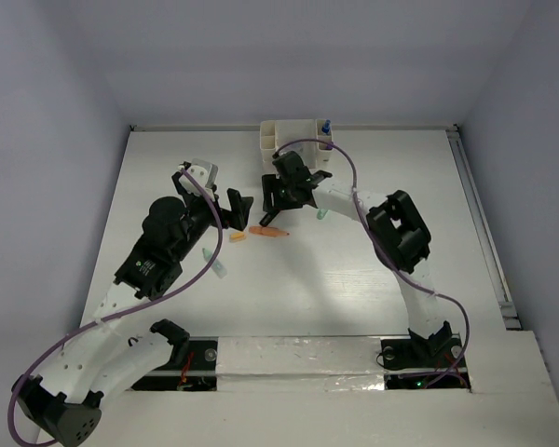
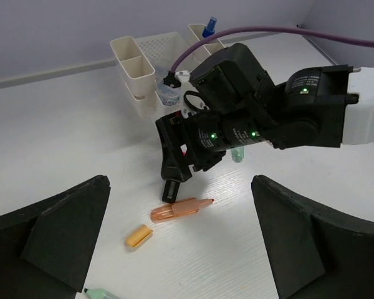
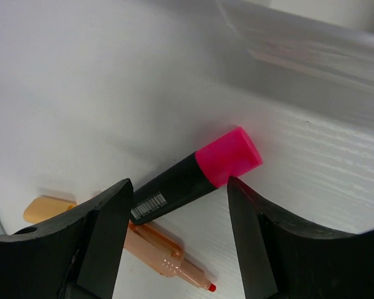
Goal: Sort the stationery into containers
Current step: Pick up the pen from the center of the board.
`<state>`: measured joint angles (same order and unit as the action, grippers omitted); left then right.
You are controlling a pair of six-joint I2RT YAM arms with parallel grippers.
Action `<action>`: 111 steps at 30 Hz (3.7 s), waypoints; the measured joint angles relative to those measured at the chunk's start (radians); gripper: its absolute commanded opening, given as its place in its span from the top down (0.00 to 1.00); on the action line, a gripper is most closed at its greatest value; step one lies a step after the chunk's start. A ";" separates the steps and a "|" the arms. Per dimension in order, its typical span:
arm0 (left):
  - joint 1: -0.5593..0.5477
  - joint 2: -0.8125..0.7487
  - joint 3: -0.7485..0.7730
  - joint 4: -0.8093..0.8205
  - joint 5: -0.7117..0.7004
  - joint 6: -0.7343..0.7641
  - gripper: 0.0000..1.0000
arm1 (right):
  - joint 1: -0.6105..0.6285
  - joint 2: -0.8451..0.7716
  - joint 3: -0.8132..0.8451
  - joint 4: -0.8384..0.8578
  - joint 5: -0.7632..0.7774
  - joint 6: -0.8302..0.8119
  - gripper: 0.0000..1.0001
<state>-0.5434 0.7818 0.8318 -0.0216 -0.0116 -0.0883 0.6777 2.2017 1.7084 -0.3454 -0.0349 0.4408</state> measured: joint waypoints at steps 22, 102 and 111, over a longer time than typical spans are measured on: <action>0.000 -0.021 0.000 0.000 -0.020 -0.016 0.01 | 0.078 0.209 0.323 -0.166 0.230 -0.098 0.41; 0.152 0.266 -0.013 0.203 0.398 -0.232 0.79 | 0.097 -0.520 -0.279 0.556 -0.136 0.124 0.90; 0.157 0.268 0.001 0.171 0.377 -0.221 1.00 | 0.096 -0.529 -0.285 0.562 -0.138 0.119 0.45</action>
<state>-0.3866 1.0500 0.8326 0.1493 0.3656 -0.3092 0.7738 1.6722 1.4231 0.2161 -0.1734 0.5602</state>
